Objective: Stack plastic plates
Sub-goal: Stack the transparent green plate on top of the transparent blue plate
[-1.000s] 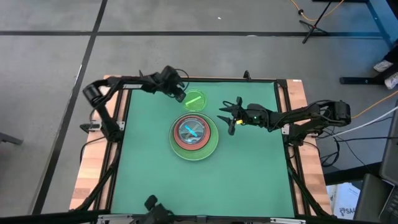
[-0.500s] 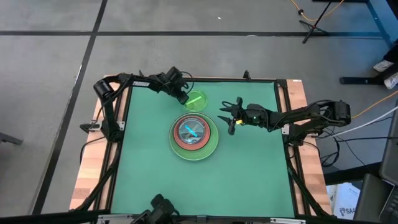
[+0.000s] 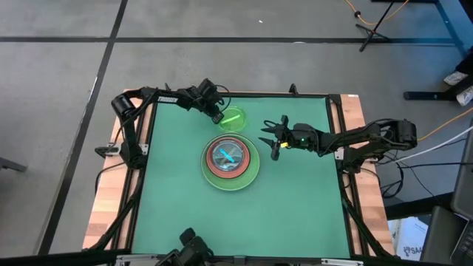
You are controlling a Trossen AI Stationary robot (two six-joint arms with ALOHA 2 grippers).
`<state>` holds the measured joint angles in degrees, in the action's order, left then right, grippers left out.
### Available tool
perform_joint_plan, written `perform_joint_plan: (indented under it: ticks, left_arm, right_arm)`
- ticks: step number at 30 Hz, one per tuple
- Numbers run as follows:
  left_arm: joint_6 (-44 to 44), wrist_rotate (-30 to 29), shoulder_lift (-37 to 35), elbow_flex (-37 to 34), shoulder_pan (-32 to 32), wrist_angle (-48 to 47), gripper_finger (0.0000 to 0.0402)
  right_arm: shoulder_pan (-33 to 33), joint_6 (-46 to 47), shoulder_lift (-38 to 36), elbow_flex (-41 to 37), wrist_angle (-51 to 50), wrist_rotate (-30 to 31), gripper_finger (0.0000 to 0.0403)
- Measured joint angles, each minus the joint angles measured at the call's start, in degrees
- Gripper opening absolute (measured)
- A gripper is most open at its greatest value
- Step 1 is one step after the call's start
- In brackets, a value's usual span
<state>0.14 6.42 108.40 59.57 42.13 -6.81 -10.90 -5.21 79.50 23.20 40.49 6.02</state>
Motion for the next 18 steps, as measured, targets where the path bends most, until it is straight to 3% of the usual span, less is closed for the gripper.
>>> perform_joint_plan:
  ticks: [11, 18]
  left_arm:
    - [0.43, -6.30, -0.67, -0.02, -0.04, 1.82, 0.0001]
    - [1.17, -6.62, -6.79, -0.02, 0.24, 1.05, 0.0001]
  right_arm:
    - [0.00, 0.00, 0.00, 0.00, 0.00, 0.00, 0.0166]
    - [0.00, 0.28, 0.00, 0.00, -0.07, 0.00, 0.0166]
